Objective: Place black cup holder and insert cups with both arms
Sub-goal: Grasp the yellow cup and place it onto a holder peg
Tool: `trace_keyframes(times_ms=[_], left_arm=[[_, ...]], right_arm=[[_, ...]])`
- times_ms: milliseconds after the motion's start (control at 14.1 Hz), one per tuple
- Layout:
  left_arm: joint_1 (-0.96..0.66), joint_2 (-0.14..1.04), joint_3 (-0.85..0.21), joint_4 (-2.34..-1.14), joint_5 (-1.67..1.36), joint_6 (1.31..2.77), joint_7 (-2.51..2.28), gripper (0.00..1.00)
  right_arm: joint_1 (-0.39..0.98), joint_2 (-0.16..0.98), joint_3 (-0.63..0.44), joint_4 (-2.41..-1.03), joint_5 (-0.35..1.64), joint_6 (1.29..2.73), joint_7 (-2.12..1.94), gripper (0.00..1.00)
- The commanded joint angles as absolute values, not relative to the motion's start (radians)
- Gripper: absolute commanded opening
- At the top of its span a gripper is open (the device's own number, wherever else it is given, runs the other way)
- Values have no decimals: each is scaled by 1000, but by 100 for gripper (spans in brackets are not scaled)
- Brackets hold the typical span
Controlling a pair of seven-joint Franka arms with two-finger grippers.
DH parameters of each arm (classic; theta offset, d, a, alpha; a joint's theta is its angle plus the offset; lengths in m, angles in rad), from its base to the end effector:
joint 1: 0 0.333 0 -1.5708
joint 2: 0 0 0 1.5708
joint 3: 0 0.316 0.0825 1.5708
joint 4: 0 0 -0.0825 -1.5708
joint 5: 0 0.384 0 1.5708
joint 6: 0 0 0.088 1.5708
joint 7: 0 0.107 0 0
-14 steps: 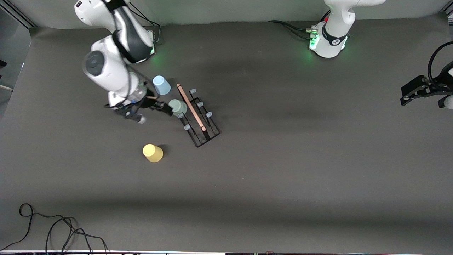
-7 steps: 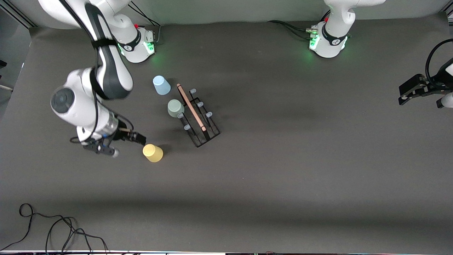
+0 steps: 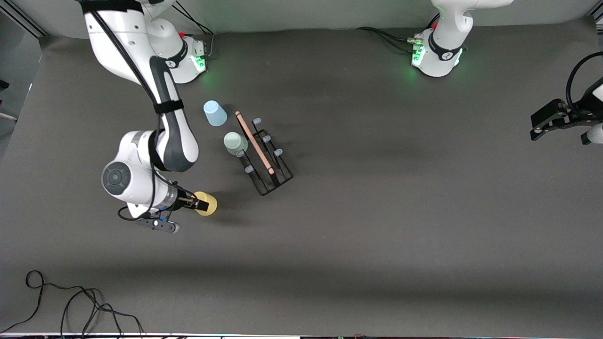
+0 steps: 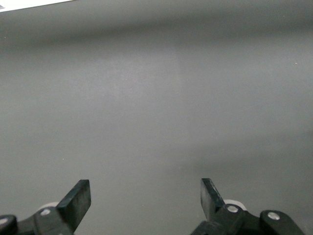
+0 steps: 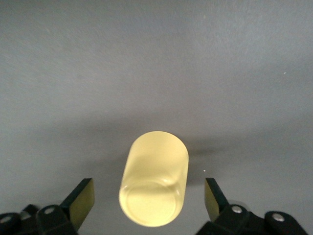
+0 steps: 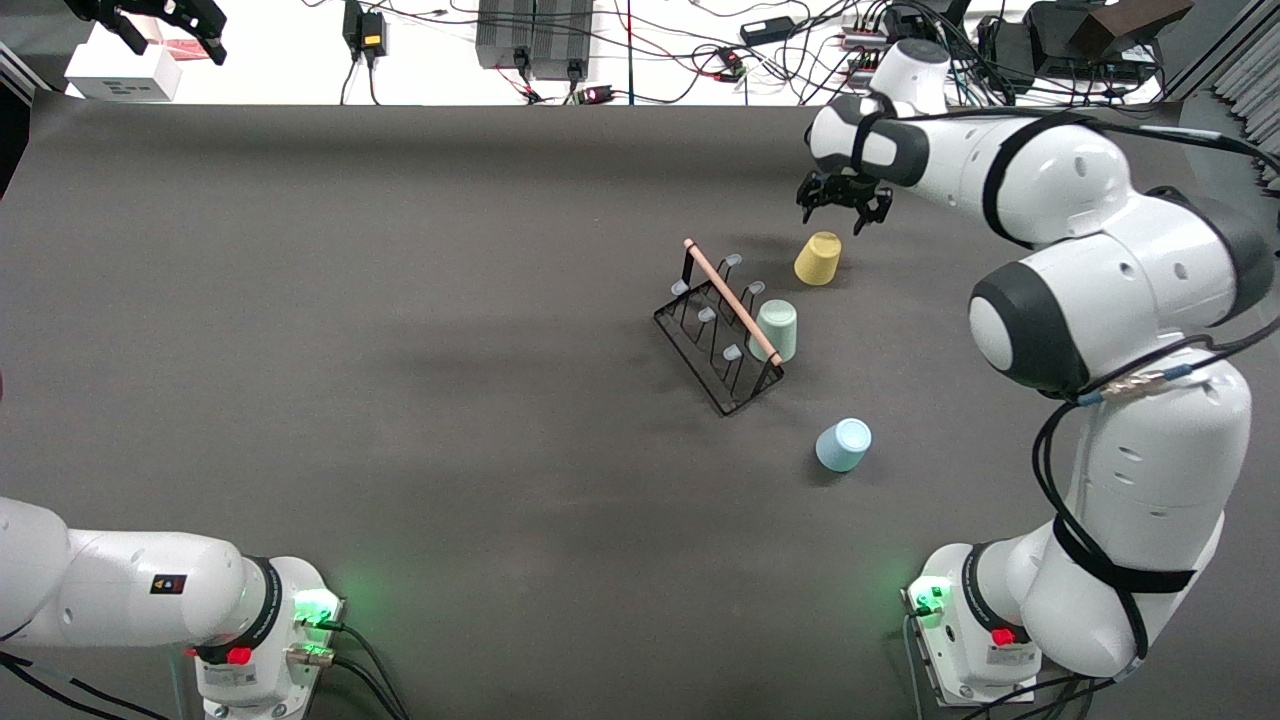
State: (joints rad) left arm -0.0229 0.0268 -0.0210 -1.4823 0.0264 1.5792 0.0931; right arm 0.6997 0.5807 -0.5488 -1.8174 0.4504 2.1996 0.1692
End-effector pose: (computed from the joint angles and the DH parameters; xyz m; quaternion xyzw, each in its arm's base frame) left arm 0.5640 -0.0218 0.6522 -0.9970 0.0680 -0.0347 0.0138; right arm 0.6238 0.1346 0.2490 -0.9913 0.1215 0.0461 0.0207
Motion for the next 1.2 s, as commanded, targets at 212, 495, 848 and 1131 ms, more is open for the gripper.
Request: trace_keyframes(times_ms=[212, 495, 848, 1131], left_arm=[[-31, 26, -41, -1471, 44, 1574, 86, 100], [-25, 28, -40, -1473, 31, 1582, 86, 100], [-8, 29, -26, -1480, 25, 1571, 89, 100], [0, 31, -26, -1479, 26, 1577, 87, 100]], right_arm=[[690, 607, -543, -1855, 583, 2204, 41, 100], [696, 623, -541, -1855, 591, 2240, 44, 9], [701, 569, -548, -1853, 591, 2194, 66, 0], [724, 444, -551, -1813, 572, 2048, 248, 0]])
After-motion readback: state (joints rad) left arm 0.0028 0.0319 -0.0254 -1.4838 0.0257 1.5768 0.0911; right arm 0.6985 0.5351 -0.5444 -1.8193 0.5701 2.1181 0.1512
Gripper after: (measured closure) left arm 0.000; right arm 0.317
